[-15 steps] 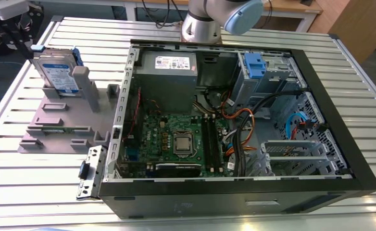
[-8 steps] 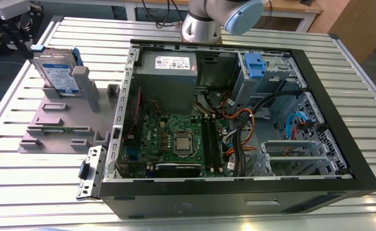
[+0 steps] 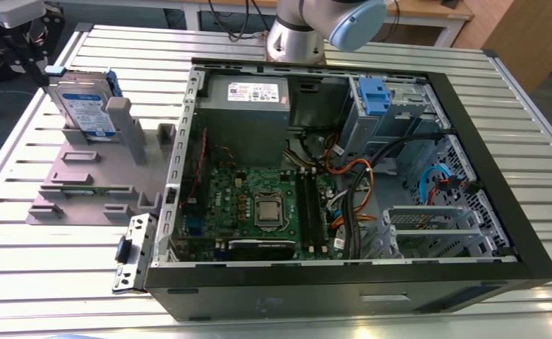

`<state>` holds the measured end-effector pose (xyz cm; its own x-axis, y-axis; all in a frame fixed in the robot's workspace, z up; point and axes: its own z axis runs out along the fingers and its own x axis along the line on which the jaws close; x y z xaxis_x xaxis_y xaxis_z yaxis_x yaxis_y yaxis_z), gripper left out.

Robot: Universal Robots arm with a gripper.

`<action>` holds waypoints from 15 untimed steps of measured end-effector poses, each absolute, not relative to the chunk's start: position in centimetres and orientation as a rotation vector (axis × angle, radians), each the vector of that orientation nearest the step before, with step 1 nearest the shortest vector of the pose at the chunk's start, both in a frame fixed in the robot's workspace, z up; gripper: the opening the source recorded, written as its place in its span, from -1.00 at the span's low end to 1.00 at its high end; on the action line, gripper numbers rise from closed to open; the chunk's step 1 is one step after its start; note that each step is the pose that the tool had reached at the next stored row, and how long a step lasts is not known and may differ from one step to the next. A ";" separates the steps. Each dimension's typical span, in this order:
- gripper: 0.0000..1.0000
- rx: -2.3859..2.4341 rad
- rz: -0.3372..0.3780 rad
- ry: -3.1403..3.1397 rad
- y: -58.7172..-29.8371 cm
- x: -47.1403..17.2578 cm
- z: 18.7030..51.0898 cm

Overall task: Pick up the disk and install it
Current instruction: 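Pick up the disk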

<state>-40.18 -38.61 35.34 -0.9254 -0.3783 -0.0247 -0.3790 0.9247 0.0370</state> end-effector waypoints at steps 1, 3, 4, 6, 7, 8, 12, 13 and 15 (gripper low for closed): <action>-0.79 -0.607 0.064 3.064 -38.6 -40.2 35.3; -0.79 -0.613 0.064 3.063 -38.6 -40.2 35.3; -0.79 -0.617 0.064 3.063 -38.6 -40.2 35.3; -0.79 -0.624 0.064 3.061 -38.6 -40.2 35.3; -0.79 -0.627 0.064 3.061 -38.6 -40.2 35.3; -0.79 -0.631 0.065 3.060 -38.6 -40.2 35.3; -0.79 -0.646 0.065 3.057 -38.6 -40.2 35.3; -0.79 -0.650 0.065 3.056 -38.6 -40.2 35.3; -0.79 -0.658 0.065 3.055 -38.6 -40.2 35.3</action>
